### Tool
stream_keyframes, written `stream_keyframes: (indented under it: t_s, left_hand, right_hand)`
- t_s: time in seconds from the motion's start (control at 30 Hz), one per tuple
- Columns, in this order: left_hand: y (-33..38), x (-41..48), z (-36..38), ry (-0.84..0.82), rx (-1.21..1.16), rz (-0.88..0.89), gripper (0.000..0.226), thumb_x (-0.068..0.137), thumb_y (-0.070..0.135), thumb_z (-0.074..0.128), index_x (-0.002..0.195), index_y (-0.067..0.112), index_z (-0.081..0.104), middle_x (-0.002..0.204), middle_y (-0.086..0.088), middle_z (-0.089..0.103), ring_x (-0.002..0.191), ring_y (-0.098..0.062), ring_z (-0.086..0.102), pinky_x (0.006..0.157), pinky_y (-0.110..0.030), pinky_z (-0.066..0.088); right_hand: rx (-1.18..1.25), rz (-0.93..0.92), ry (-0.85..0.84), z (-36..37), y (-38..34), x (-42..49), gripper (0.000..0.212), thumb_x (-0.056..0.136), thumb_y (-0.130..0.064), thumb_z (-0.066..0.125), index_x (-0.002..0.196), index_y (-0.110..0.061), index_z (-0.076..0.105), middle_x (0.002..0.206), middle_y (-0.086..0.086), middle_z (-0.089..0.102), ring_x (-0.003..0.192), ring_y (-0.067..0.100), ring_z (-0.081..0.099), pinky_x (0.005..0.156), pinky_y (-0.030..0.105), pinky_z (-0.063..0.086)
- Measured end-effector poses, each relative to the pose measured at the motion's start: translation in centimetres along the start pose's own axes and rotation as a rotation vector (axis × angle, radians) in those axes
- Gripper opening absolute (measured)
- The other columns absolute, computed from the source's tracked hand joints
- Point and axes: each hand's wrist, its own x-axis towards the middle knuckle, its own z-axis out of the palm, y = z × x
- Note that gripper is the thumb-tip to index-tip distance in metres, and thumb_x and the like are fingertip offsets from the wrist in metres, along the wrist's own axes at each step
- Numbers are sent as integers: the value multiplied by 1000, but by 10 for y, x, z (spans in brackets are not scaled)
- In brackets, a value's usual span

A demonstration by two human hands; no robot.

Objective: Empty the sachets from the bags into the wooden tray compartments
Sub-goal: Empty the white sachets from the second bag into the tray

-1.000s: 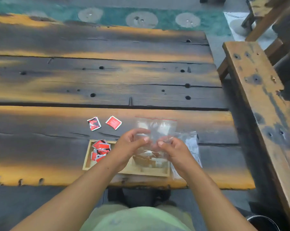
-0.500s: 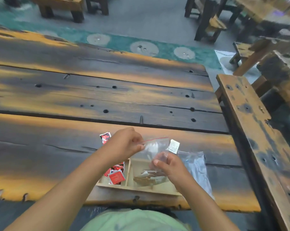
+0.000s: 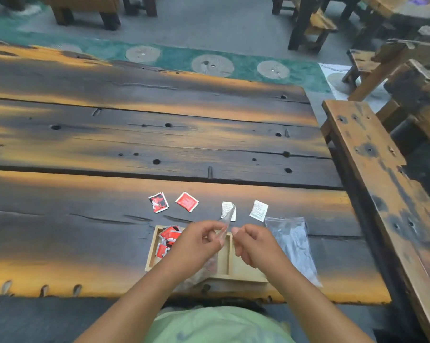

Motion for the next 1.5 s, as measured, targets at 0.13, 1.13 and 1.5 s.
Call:
stream_keyframes:
  t_s: [0.13, 1.13, 1.5]
  left_hand:
    - [-2, -5, 13, -98, -86, 24, 27, 87, 10, 66, 98, 34, 71, 74, 0, 47, 65, -17, 47, 59, -32, 50]
    - [5, 1, 57, -92, -330, -266, 38, 95, 0, 38, 123, 19, 54, 77, -12, 59, 69, -21, 65, 73, -43, 60]
    - [3, -2, 54, -104, -243, -206, 32, 95, 37, 61, 84, 7, 55, 65, -11, 62, 57, -20, 64, 50, -30, 51]
  right_hand:
    - [50, 39, -82, 6, -8, -7, 42, 99, -41, 54, 68, -14, 61, 60, 6, 59, 42, 15, 42, 41, 20, 28]
    - [-90, -15, 27, -18, 34, -10, 13, 72, -19, 53, 61, -14, 48, 50, 2, 51, 42, 11, 40, 48, 25, 34]
    - [-16, -163, -102, -10, 35, -24, 23, 91, -10, 59, 68, -8, 54, 54, 2, 53, 46, 13, 43, 47, 25, 37]
